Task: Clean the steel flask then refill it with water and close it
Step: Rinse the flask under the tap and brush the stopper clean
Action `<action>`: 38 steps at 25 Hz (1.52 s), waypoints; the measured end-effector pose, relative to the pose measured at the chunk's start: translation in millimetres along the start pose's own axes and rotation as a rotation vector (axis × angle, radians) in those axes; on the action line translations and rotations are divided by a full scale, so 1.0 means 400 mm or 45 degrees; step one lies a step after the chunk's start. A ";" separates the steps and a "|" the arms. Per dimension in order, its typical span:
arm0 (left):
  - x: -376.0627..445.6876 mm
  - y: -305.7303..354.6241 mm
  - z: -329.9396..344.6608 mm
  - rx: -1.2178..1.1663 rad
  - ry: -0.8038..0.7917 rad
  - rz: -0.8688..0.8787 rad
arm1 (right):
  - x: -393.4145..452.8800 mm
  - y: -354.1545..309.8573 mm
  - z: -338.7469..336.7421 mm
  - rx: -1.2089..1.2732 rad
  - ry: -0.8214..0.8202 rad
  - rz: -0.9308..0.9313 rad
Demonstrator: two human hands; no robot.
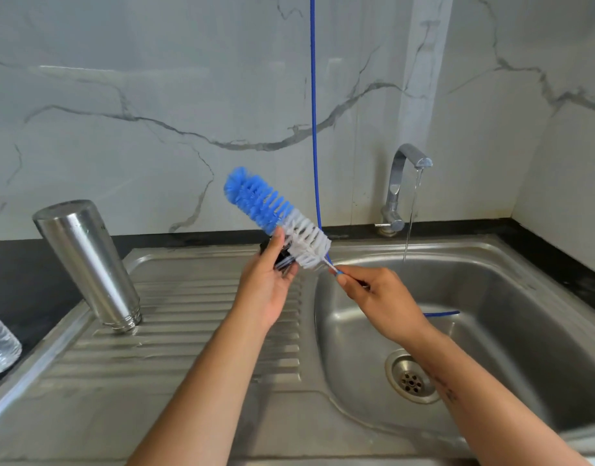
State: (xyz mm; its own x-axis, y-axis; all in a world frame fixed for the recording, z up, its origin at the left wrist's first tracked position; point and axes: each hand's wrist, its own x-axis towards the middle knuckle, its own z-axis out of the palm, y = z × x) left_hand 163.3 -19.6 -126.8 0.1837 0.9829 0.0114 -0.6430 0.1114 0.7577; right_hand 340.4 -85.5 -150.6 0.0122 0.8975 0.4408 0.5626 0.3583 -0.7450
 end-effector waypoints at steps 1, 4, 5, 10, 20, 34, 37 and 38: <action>0.008 0.014 -0.010 -0.021 0.015 0.012 | -0.005 0.009 -0.005 0.040 0.018 0.027; 0.013 0.025 -0.017 -0.164 0.058 -0.035 | -0.011 0.033 -0.018 0.087 0.090 0.118; 0.006 0.021 -0.010 -0.225 0.054 -0.064 | -0.010 0.034 -0.018 0.020 0.079 0.112; -0.008 0.000 0.001 0.055 -0.008 -0.062 | -0.013 0.040 -0.008 -0.187 0.008 0.020; 0.001 0.019 -0.010 -0.092 -0.020 -0.083 | -0.017 0.000 -0.001 -0.020 -0.065 0.023; -0.004 0.027 0.004 0.158 0.065 -0.127 | -0.012 0.010 -0.019 0.190 0.072 0.124; 0.006 0.038 -0.021 0.119 0.046 -0.054 | -0.016 0.027 -0.032 0.238 0.129 0.244; 0.009 0.039 -0.026 0.112 0.046 -0.035 | -0.014 0.031 -0.030 0.231 0.115 0.271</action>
State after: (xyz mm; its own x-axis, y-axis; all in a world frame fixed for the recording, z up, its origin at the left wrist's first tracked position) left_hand 146.1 -12.8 -121.7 0.1724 0.9845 -0.0330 -0.5701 0.1270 0.8117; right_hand 357.1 -89.0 -156.4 0.1921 0.9340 0.3013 0.3827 0.2115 -0.8994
